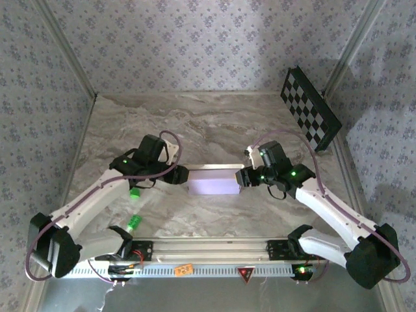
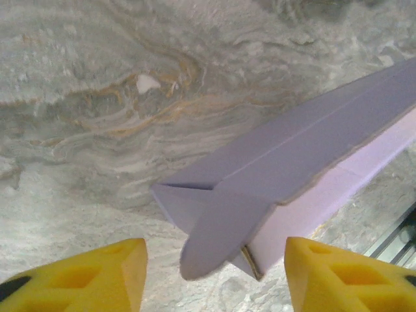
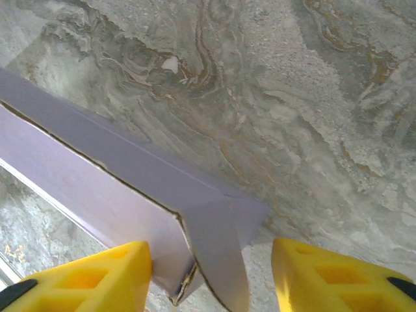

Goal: Fold the paper box

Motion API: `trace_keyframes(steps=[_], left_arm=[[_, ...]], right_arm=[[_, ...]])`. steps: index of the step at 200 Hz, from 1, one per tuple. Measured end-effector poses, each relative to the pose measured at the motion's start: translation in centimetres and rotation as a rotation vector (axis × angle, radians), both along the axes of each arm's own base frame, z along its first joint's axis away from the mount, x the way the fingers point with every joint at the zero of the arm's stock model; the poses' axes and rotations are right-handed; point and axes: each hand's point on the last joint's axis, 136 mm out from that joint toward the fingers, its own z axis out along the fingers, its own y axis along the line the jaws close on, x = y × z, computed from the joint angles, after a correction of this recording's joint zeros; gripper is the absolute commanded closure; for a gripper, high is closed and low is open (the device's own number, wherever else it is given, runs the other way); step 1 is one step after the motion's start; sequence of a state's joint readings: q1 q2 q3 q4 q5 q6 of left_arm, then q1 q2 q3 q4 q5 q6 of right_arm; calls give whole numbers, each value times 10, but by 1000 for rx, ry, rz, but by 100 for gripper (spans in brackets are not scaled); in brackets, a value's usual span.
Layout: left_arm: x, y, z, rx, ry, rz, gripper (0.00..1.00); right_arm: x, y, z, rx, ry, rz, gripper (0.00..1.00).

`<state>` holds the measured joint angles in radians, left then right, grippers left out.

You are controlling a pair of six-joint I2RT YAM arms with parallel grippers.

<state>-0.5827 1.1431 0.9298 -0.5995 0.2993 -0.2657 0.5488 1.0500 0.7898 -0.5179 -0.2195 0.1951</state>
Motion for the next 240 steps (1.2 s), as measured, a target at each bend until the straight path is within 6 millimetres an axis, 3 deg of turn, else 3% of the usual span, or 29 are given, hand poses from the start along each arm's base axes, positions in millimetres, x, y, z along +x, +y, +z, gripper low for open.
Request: trace_keyframes(steps=[40, 67, 81, 106, 145, 178, 213, 240], left_arm=[[5, -11, 57, -31, -181, -138, 21], [7, -23, 72, -22, -230, -257, 19], [8, -32, 69, -6, -232, -321, 16], [7, -50, 59, 28, -231, -448, 3], [-7, -82, 45, 75, -274, -696, 2], [-6, -99, 27, 122, -278, -822, 3], [5, -111, 3, 169, -224, -900, 13], [-3, -116, -14, 198, -178, -980, 21]], right_arm=[[-6, -5, 5, -19, 17, -2, 35], [-10, -8, 21, -11, -7, 3, 32], [-12, -11, 31, -3, -30, 3, 31], [-14, -17, 45, 3, -73, -7, 30], [-15, -23, 53, -3, -100, -19, 29], [-15, -26, 55, -7, -110, -27, 29], [-15, -27, 61, -8, -125, -27, 29], [-16, -28, 61, -11, -127, -29, 29]])
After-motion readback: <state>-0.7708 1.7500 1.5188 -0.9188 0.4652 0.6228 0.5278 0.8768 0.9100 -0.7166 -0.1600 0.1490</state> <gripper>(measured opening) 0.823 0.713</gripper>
